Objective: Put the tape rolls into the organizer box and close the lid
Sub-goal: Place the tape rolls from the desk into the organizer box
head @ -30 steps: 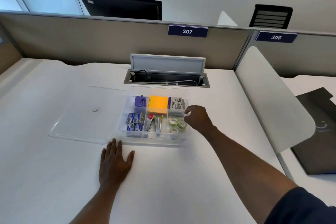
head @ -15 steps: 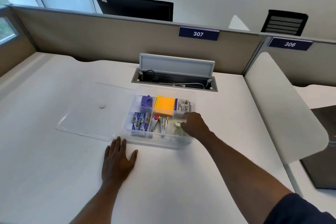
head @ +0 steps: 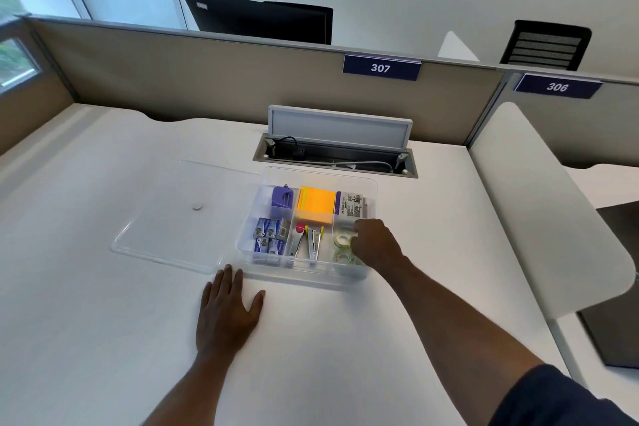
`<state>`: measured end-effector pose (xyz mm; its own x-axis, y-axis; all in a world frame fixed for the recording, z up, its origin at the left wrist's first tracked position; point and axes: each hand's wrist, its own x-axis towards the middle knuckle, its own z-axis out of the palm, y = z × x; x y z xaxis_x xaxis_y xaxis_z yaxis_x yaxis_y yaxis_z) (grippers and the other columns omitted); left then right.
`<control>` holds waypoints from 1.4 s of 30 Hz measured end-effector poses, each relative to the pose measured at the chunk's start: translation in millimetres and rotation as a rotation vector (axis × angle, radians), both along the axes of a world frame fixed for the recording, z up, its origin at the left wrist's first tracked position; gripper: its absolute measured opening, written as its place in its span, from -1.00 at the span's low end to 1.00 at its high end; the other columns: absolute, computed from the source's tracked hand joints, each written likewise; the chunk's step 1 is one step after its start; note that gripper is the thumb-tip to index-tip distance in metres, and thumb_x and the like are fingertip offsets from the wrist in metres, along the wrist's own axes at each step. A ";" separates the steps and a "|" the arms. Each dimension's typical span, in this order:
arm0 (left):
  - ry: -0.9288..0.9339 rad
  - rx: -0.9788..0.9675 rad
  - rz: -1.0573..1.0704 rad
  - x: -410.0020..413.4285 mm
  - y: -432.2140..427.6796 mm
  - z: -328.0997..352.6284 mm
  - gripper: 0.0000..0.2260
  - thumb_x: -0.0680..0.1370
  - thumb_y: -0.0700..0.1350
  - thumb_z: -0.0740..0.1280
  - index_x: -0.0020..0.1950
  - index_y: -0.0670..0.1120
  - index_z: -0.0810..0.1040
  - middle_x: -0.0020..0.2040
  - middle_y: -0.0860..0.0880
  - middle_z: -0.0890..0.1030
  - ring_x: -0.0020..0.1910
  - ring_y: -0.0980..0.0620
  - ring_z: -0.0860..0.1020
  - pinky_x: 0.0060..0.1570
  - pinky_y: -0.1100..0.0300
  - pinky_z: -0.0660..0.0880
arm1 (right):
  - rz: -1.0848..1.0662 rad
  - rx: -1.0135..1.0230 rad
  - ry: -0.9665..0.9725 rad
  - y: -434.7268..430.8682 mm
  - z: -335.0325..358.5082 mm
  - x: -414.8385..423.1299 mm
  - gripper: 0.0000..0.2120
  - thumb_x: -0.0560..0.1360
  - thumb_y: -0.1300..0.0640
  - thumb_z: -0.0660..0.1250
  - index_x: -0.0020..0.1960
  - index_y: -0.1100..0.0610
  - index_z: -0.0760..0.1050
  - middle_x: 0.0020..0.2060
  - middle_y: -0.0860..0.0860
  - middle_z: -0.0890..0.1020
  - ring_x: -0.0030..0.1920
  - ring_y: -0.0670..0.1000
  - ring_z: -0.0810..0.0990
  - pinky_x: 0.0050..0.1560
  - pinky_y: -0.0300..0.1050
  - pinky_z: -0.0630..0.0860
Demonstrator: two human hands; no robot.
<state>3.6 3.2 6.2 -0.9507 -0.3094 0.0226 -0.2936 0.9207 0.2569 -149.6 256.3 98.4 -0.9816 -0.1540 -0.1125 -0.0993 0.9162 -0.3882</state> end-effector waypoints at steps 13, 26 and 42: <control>-0.007 -0.009 0.002 -1.4 -1.8 -3.0 -0.32 0.48 0.30 0.04 0.44 -0.13 0.33 0.48 -0.15 0.33 0.48 -0.11 0.26 0.45 -0.03 0.19 | -0.046 0.062 -0.005 -9.1 -8.6 -7.0 -0.74 0.43 0.22 0.25 0.09 0.24 0.54 0.09 0.24 0.63 0.03 0.25 0.64 -0.04 -0.04 0.59; 0.004 -0.020 -0.003 -1.7 -2.2 -3.9 -0.32 0.49 0.30 0.04 0.44 -0.12 0.33 0.47 -0.15 0.34 0.47 -0.11 0.27 0.45 -0.03 0.19 | -0.049 0.182 -0.019 -21.1 -20.1 -4.1 -0.73 0.45 0.16 0.33 0.13 0.18 0.53 0.03 0.13 0.65 -0.01 0.17 0.67 -0.04 -0.04 0.58; 0.013 -0.003 0.002 -2.0 -2.9 -5.0 -0.32 0.49 0.30 0.05 0.45 -0.12 0.33 0.49 -0.15 0.32 0.48 -0.11 0.25 0.46 -0.03 0.18 | -0.015 0.191 0.036 -18.6 -30.2 -5.9 -0.78 0.46 0.23 0.28 0.10 0.13 0.50 0.03 0.12 0.64 0.03 0.16 0.62 -0.03 -0.01 0.57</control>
